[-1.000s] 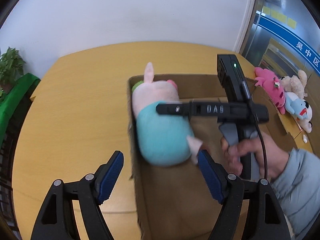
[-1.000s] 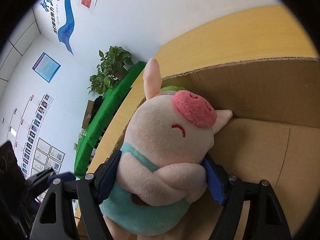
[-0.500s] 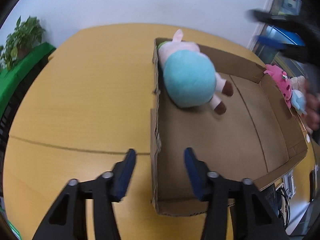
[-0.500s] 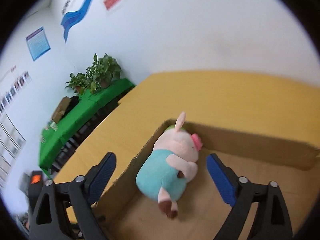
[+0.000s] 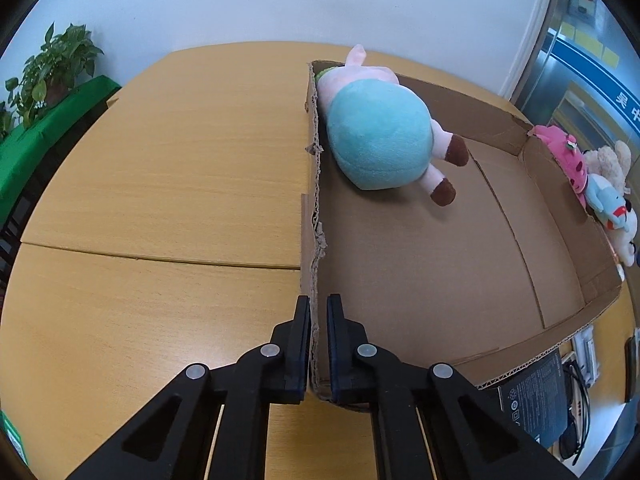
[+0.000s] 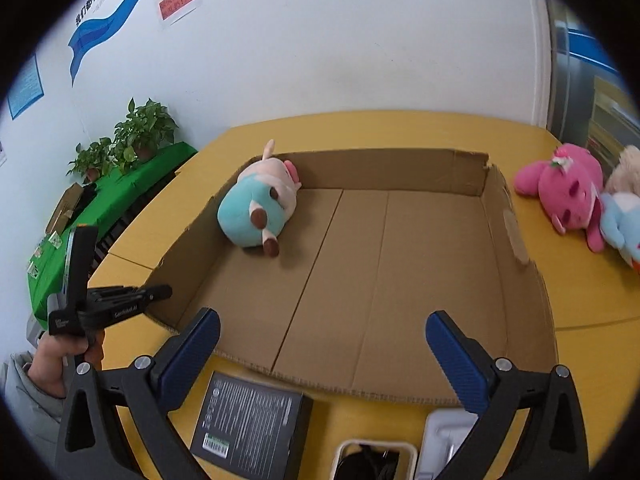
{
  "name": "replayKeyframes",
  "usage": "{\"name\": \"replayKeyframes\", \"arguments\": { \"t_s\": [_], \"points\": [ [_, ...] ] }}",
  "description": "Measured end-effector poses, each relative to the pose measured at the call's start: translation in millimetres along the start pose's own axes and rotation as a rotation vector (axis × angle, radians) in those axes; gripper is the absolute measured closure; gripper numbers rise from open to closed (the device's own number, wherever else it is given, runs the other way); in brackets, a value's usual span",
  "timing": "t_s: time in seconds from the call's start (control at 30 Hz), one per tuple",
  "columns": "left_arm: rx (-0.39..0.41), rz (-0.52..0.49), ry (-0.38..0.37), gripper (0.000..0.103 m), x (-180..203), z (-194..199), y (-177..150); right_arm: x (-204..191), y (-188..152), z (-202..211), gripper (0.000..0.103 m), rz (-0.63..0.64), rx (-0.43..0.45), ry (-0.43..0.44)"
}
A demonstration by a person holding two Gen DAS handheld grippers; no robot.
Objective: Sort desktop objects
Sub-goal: 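Withdraw the left gripper from the box toward the black product box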
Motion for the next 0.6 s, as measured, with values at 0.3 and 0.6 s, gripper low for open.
{"name": "replayKeyframes", "arguments": {
  "t_s": [0.3,0.6],
  "points": [
    [0.006,-0.008,0.044,0.101,4,4,2,3,-18,9,0.000,0.030,0.024,-0.001],
    [0.135,-0.040,-0.001,0.100,64,63,42,25,-43,-37,0.001,-0.040,-0.048,-0.024]
  ]
}}
Point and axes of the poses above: each gripper's, at about its wrist camera, not at the fingertips, and z roughly against the way its jaws point, x to its right, y to its top, the point moved 6 cm from there along -z, roughly the way its jaws point
